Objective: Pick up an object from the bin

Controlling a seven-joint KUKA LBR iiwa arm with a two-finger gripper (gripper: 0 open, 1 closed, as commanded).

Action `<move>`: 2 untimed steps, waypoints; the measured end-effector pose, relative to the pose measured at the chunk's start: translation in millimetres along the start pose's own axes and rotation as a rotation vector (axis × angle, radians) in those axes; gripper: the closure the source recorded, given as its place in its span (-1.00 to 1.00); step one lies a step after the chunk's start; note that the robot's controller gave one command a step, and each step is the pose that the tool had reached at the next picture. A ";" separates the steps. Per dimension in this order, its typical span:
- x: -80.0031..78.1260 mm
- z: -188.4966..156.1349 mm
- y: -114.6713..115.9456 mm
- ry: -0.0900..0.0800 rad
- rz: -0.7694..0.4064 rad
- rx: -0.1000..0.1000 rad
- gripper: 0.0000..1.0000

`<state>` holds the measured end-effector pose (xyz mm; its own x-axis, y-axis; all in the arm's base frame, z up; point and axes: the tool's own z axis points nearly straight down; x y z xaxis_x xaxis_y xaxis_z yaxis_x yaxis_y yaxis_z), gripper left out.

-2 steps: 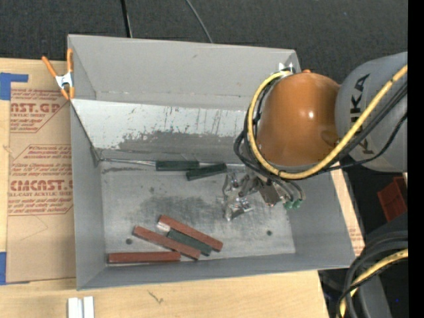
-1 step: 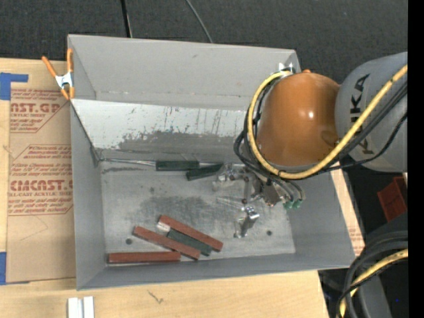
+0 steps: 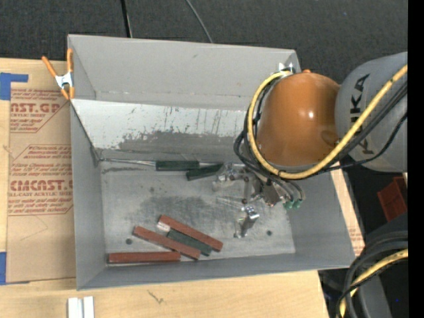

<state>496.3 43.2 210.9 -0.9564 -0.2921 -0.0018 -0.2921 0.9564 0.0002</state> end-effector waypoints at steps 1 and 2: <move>-2.3 38.1 5.3 -0.005 -0.066 0.002 -1.00; -8.1 132.8 26.9 0.010 0.020 0.001 1.00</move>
Offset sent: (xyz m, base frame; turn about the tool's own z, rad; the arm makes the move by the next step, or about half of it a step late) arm -0.0016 0.0287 -0.1409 0.0208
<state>496.5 71.4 78.1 -0.9619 -0.2733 0.0085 -0.2733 0.9619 -0.0012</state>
